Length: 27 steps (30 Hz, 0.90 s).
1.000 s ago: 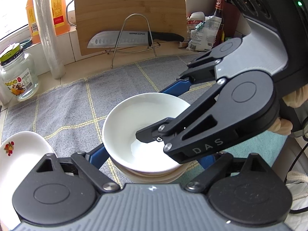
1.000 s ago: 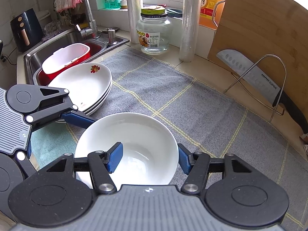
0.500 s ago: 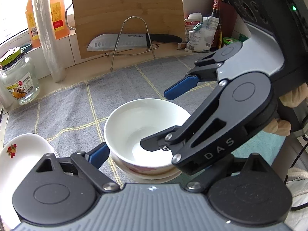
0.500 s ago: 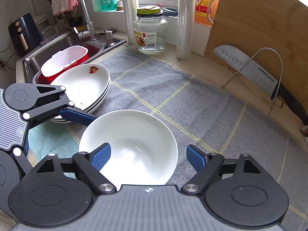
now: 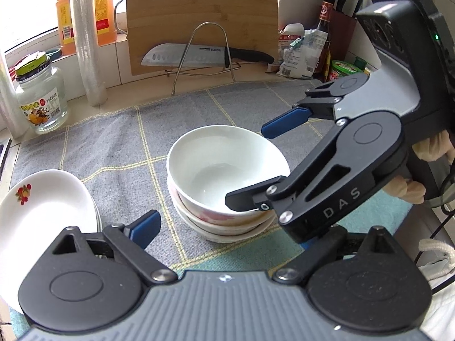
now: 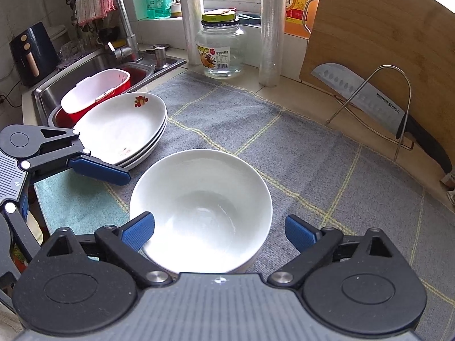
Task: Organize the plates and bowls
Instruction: 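Lower the flower bowl into the nested bowls and open both grippers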
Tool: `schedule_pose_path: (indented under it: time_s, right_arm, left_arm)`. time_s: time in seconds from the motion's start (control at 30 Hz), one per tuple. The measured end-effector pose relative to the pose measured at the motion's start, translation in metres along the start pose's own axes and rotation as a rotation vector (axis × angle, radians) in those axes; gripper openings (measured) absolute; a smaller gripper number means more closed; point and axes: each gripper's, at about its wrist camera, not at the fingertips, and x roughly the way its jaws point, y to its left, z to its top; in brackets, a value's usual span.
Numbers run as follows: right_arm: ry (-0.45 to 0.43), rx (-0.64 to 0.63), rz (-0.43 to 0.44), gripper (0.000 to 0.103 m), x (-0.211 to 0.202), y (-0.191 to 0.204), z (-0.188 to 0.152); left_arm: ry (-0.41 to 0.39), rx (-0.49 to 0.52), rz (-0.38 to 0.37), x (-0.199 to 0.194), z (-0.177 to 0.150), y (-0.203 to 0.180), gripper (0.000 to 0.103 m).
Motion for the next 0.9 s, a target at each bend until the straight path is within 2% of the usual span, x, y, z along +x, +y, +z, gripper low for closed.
schedule_pose_path:
  time_s: [0.3,0.53,0.67,0.9]
  right_arm:
    - [-0.072,0.046,-0.034,0.103,-0.024,0.002,-0.008]
    - [-0.1,0.026,-0.015,0.103,-0.044,-0.005,-0.028]
    - [-0.068,-0.009,0.003,0.103,-0.037,-0.012,-0.043]
    - [-0.017,-0.1,0.024,0.103,0.0,-0.017,-0.065]
  left_arm:
    - [-0.029,-0.017,-0.009,-0.006,-0.016,0.003,0.096]
    - [-0.024,-0.029,0.024,0.0,-0.03,-0.001,0.097]
    - [-0.009,-0.028,0.07,0.006,-0.038,-0.003,0.097]
    - [0.065,-0.011,0.138,0.019,-0.041,-0.007,0.097]
